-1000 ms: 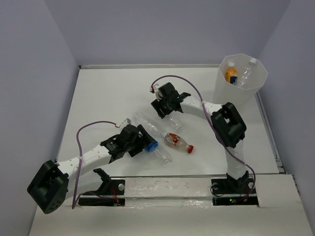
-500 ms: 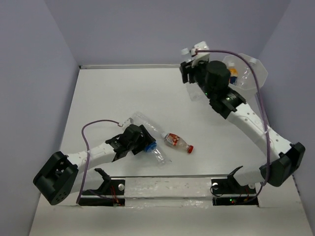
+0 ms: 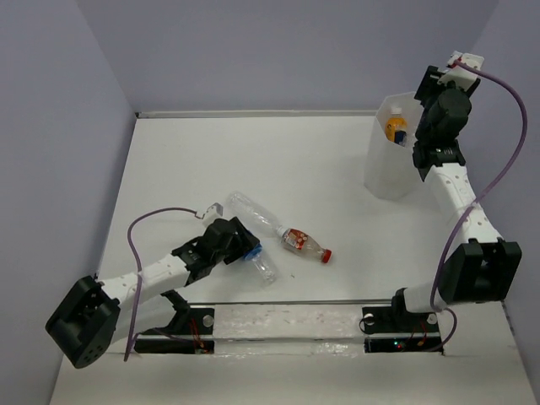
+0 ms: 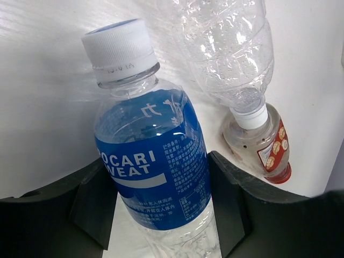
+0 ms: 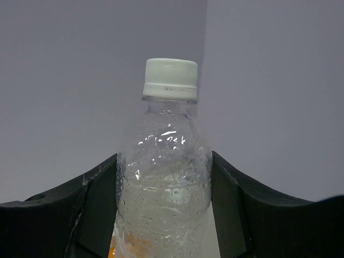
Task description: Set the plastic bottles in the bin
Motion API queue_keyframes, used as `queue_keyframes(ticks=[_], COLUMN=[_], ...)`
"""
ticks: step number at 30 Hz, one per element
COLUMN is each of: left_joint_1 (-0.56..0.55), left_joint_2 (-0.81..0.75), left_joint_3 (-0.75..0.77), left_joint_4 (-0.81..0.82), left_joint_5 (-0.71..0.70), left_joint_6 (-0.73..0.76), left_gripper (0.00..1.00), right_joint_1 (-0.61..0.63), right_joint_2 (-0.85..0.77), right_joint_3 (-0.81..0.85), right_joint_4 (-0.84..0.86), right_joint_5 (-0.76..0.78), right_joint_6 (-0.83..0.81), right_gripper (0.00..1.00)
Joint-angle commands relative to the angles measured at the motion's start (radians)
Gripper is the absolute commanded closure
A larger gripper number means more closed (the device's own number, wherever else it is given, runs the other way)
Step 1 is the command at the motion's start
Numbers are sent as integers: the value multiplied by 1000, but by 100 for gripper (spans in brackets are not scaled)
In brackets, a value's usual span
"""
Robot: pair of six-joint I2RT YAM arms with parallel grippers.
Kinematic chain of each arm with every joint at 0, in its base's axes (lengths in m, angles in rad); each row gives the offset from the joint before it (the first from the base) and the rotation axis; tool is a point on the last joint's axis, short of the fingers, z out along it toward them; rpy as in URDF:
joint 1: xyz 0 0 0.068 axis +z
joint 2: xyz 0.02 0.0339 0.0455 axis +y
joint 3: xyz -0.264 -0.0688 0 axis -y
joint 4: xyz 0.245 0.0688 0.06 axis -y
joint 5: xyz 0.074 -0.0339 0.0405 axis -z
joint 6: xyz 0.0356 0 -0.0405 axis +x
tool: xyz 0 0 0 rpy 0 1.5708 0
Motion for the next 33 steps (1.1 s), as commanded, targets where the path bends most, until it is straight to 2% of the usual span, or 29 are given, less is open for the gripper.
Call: queue_keyframes(ticks=[1, 5, 7, 10, 11, 12, 17, 19, 22, 27, 31, 33], left_joint_1=[4, 3, 1, -14, -22, -23, -25, -26, -26, -28, -28, -28], left_joint_2=[-79, -167, -217, -297, -335, -352, -398, -389, -360, -296, -241, -201], left_joint_3=[-21, -17, 6, 64, 81, 100, 244, 300, 365, 449, 497, 514], left_joint_4=[-55, -106, -161, -254, -294, -311, -368, -368, -353, -275, -137, -28], left_joint_5=[-48, -25, -22, -68, -97, -110, -154, -166, -186, -209, -170, -121], left_joint_6=[71, 98, 127, 142, 156, 165, 225, 254, 295, 371, 437, 473], left_gripper=[64, 66, 71, 71, 71, 71, 71, 71, 71, 71, 71, 71], right_joint_1=[-38, -38, -38, -38, -38, -38, -38, -38, -38, -38, -38, -38], right_joint_2=[24, 50, 50, 50, 49, 49, 0, -22, -54, -98, -175, -239], right_joint_3=[-27, -82, -146, -214, -229, -229, -245, -237, -171, 22, 84, 46], right_joint_4=[116, 136, 199, 228, 230, 227, 192, 149, 26, -242, -406, -451], right_joint_5=[-60, -144, -155, -169, -173, -175, -222, -242, -293, -362, -439, -604], right_joint_6=[112, 201, 244, 262, 264, 264, 276, 292, 298, 304, 360, 434], right_gripper=[63, 62, 59, 56, 51, 51, 24, 12, 1, 0, 0, 0])
